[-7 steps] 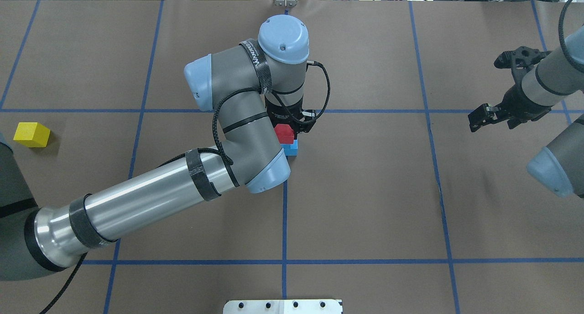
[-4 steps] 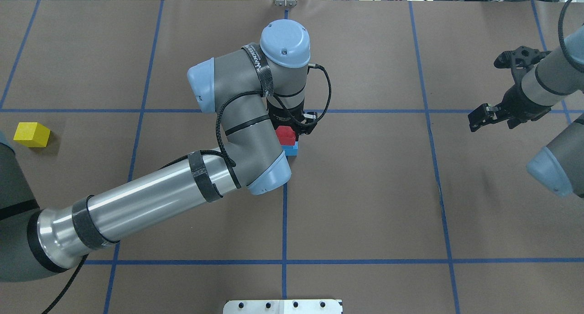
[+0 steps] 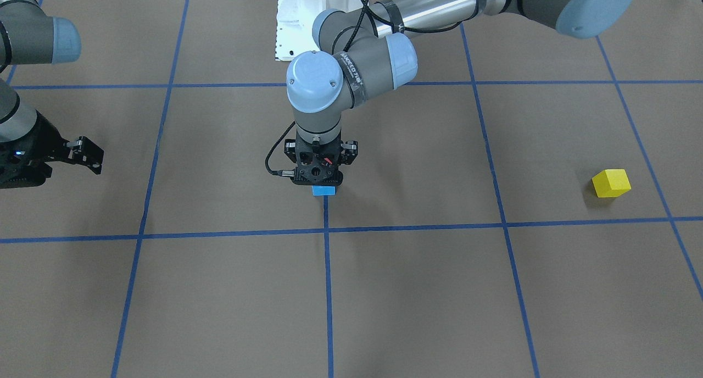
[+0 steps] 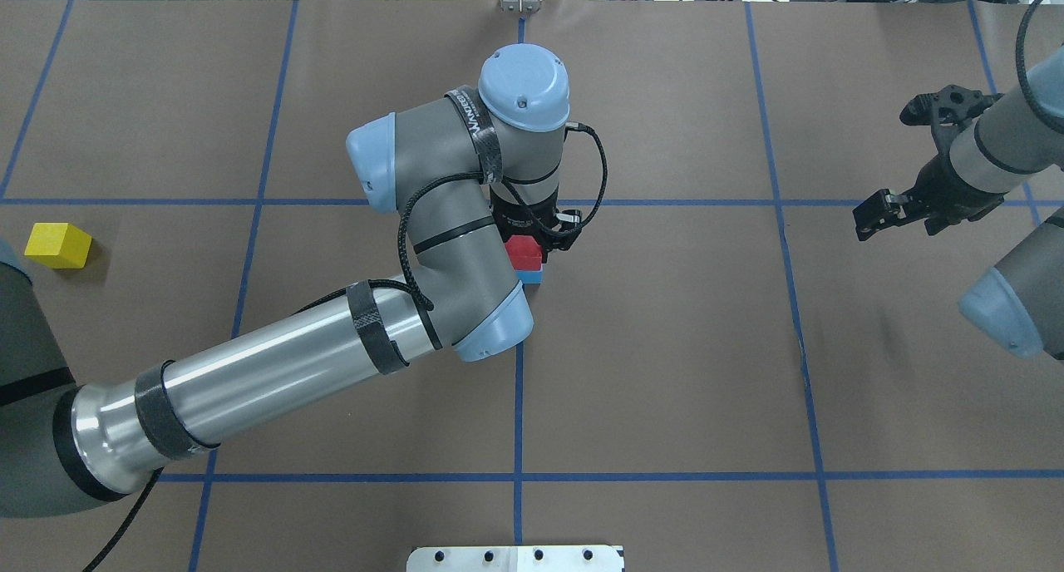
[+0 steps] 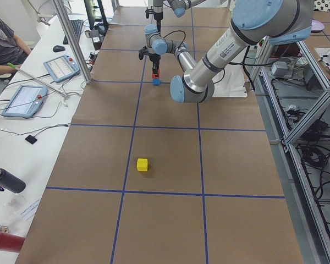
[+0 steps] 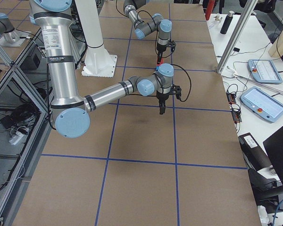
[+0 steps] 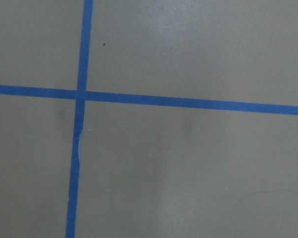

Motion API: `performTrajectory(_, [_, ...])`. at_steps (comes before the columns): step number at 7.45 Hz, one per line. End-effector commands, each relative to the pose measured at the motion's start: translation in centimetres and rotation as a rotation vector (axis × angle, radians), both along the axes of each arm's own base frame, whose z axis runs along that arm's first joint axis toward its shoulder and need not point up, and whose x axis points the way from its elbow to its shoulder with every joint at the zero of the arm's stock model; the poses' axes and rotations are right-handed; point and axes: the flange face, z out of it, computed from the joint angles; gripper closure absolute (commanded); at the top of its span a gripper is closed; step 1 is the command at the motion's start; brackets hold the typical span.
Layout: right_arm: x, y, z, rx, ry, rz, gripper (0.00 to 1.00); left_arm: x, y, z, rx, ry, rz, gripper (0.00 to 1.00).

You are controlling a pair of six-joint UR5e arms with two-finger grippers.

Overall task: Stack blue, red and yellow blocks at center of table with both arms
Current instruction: 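Lower the red cube onto the blue cube and open the left gripper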

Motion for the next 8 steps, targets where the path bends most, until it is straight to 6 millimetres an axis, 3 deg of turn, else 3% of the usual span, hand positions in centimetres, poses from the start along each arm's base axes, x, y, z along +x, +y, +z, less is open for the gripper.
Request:
performTrajectory(1, [-0.01,-0.01,0.06,-0.001,0.001,0.0,0.0,0.07,-0.01,-0.13,-0.004,0.001,-0.008,1.0])
performTrajectory(8, [0.14,-0.07,0.05,-0.002,-0.001,0.002,0.0,0.71,0.15,0.39,-0.034,0.003,-0.054,1.0])
